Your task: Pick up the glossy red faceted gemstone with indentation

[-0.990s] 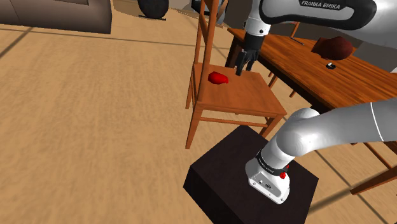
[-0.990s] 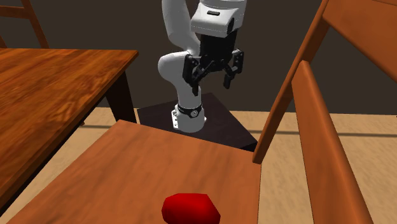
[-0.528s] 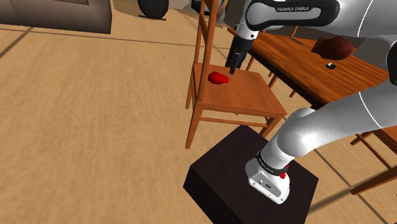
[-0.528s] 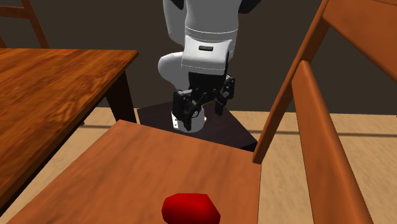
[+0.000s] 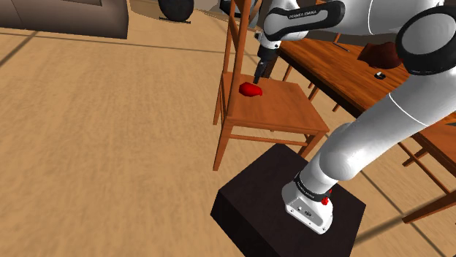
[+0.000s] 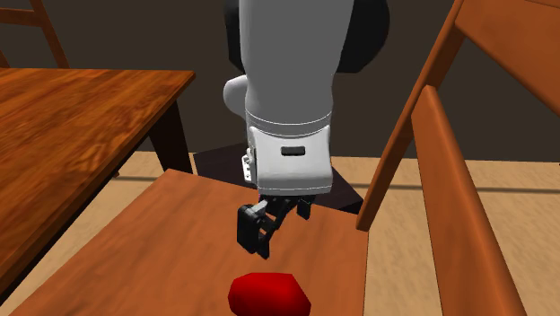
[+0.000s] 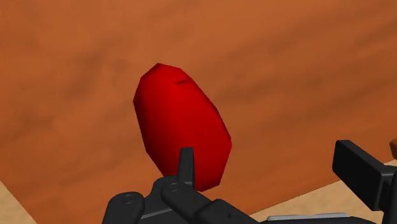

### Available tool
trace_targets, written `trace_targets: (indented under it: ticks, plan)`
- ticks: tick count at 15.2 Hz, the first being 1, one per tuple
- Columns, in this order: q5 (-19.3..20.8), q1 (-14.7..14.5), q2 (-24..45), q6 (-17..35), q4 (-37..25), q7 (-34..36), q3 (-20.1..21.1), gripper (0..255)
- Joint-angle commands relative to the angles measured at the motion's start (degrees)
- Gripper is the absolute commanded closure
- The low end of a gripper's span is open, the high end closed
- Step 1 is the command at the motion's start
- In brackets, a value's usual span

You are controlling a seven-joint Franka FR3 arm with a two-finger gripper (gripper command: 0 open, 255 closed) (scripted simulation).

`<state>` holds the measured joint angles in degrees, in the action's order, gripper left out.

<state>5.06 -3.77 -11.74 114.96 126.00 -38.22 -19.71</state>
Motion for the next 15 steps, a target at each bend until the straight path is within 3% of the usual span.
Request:
trace_targets:
  ticks: [1, 5, 14, 15]
  plan:
    - [-1.8, -0.6, 4.4, 2.2, -2.8, -4.9, -1.1, 0]
    - [-6.5, -0.7, 13.0, 5.1, -9.2, -14.2, -2.3, 0]
    - [-7.7, -0.5, 15.5, 10.6, -5.8, -15.1, -2.2, 0]
    - [-7.7, -0.5, 15.4, 10.7, -5.7, -15.0, -2.2, 255]
